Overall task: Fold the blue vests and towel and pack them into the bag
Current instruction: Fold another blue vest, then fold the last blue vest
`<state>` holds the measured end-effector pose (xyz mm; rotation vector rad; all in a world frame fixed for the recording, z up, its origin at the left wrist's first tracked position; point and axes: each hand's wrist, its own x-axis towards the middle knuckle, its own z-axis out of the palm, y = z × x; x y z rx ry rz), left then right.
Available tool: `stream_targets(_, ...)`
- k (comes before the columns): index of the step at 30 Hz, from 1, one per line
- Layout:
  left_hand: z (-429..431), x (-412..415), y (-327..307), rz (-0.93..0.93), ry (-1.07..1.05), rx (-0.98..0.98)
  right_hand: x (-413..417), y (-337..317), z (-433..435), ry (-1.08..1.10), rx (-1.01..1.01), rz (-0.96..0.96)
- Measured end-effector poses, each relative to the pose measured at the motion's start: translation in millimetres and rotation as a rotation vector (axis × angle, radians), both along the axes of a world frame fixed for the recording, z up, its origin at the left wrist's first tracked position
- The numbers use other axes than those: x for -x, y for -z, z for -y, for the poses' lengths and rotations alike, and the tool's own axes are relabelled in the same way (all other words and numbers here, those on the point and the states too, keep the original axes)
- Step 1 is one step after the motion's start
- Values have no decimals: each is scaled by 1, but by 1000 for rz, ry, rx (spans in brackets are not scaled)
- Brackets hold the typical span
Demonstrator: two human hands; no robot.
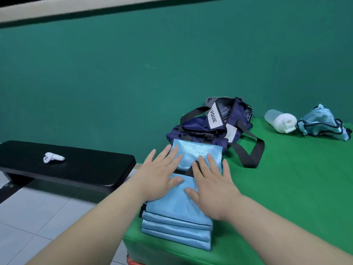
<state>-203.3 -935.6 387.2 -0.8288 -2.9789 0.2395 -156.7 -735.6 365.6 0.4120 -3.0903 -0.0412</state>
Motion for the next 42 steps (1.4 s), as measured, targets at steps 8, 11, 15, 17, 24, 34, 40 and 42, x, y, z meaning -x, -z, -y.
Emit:
stream_targets(8,6,7,13,160,-18,-132,3,12,-7,4,25,11)
stream_targets(11,10,6,6,146,-34,-124,-1,10,-13,0,47,9)
stream_targets(15,5,-5,-7,112,-56,-147,-11,1,-27,-20,113,11)
stream_targets(17,-7,-18,-14,100,-42,-200,-19,-5,-34,-17,161,13)
stream_targets(24,-76,-54,-20,18,66,-264,-42,-26,-92,64,243,-34)
stream_targets(34,-210,-48,-10,37,173,-200,-47,-30,-239,288,261,-41)
stream_targets(40,-297,-11,25,57,224,-138,-27,-11,-325,382,247,-5)
stream_targets(42,-320,11,43,48,232,-118,-14,-3,-352,410,242,5)
